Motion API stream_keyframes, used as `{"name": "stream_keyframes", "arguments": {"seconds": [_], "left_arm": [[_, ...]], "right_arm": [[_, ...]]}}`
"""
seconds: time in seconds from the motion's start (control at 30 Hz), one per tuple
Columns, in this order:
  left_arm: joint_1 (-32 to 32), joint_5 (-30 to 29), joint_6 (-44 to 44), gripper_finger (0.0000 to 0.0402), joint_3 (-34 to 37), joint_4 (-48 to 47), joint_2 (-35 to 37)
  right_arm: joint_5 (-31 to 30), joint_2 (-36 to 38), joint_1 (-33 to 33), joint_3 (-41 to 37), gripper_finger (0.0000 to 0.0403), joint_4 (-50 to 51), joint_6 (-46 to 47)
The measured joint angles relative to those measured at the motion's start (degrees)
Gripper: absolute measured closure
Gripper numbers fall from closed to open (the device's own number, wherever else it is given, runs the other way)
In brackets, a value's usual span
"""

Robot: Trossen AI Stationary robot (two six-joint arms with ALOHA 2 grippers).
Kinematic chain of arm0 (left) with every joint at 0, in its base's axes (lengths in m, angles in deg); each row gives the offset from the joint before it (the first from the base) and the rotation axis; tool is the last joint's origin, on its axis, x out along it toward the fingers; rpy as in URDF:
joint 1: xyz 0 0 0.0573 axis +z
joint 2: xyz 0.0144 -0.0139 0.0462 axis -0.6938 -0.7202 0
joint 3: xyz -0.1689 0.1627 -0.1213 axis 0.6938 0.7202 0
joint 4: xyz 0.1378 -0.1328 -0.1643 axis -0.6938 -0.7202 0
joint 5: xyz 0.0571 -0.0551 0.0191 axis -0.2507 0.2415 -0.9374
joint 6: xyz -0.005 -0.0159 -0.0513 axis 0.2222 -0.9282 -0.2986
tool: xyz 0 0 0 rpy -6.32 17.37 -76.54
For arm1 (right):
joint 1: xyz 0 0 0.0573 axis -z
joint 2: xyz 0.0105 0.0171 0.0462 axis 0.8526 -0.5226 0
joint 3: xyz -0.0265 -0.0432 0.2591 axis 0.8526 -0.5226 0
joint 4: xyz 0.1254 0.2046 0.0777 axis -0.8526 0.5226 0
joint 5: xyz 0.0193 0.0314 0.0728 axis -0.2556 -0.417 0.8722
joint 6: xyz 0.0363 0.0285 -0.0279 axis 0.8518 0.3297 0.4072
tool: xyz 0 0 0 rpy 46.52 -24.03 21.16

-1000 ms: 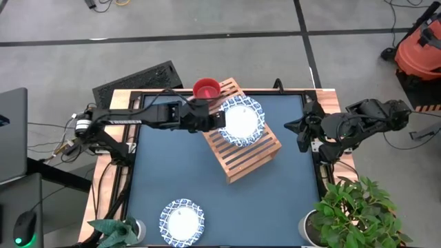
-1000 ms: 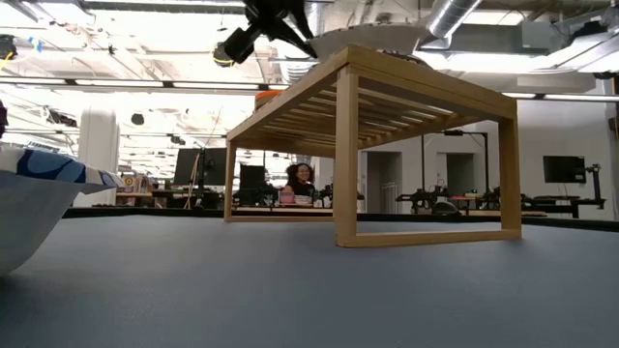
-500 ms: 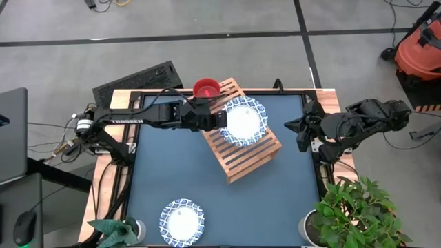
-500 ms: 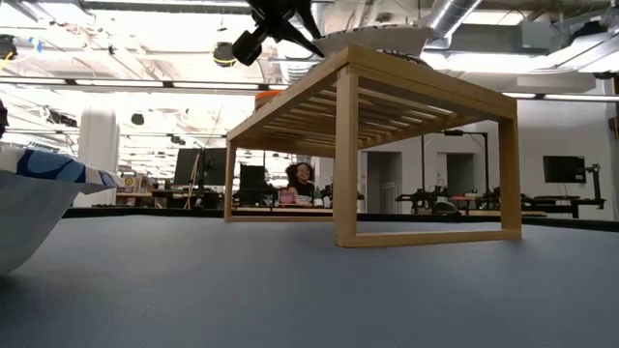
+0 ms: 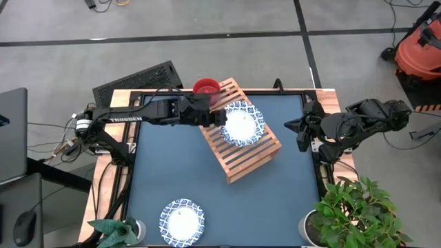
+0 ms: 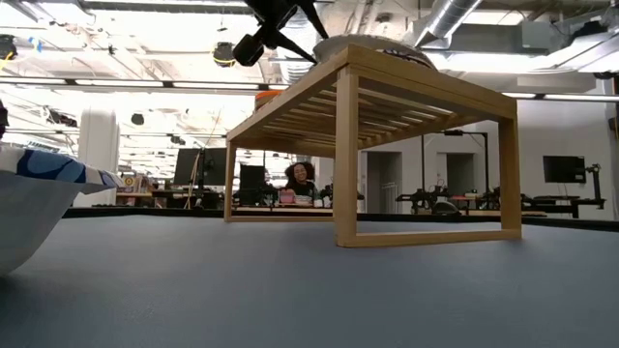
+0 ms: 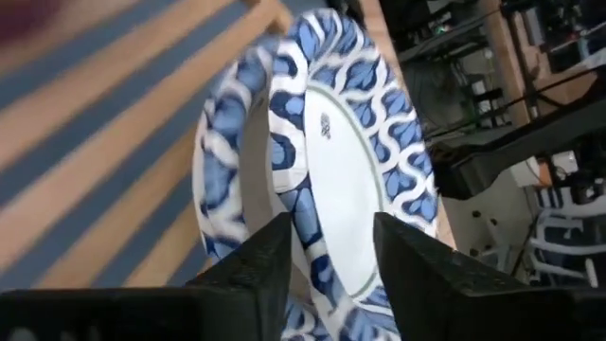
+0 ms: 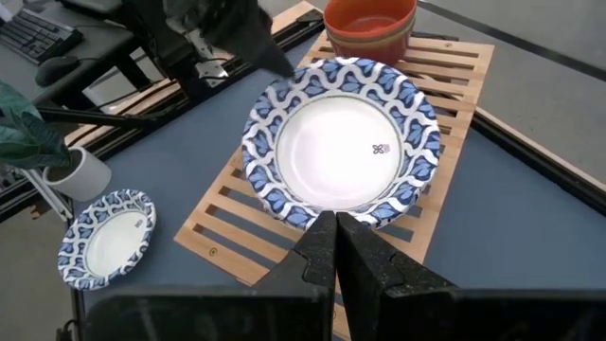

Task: Place and stack bowls onto a shelf
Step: Stack the white bowl on top of the stacked white bowl, then stack the white bowl on top of the stacked white bowl on the shelf

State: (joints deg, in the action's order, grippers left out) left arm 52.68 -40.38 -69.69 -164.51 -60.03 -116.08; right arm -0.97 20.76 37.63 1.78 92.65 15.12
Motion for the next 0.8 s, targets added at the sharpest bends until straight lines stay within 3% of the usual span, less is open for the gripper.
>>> {"name": "stream_keyframes", "arguments": {"seconds": [0.37, 0.53, 0.6, 0.7, 0.8], "left_arm": [[3.51, 12.25, 8.67, 0.0236, -0.02, -0.64, 2.63], [2.23, 28.78, 16.82, 0.0236, -0.02, -7.65, 4.13], [0.19, 31.83, 18.39, 0.0236, -0.02, -12.02, 5.27], [-4.17, 29.78, 21.16, 0.0236, -0.02, -21.04, 7.13], [-10.47, 23.01, 22.75, 0.0236, -0.02, -29.44, 8.05]], "right_arm": [[0.02, 0.0, 0.0, 0.0, 0.0367, -0.04, 0.17], [0.11, 0.0, 0.0, 0.0, 0.0367, -0.05, 0.22], [0.1, 0.0, 0.0, 0.0, 0.0367, -0.05, 0.18], [0.09, 0.0, 0.0, 0.0, 0.0367, -0.01, 0.17], [0.09, 0.0, 0.0, 0.0, 0.0367, 0.2, 0.17]]}}
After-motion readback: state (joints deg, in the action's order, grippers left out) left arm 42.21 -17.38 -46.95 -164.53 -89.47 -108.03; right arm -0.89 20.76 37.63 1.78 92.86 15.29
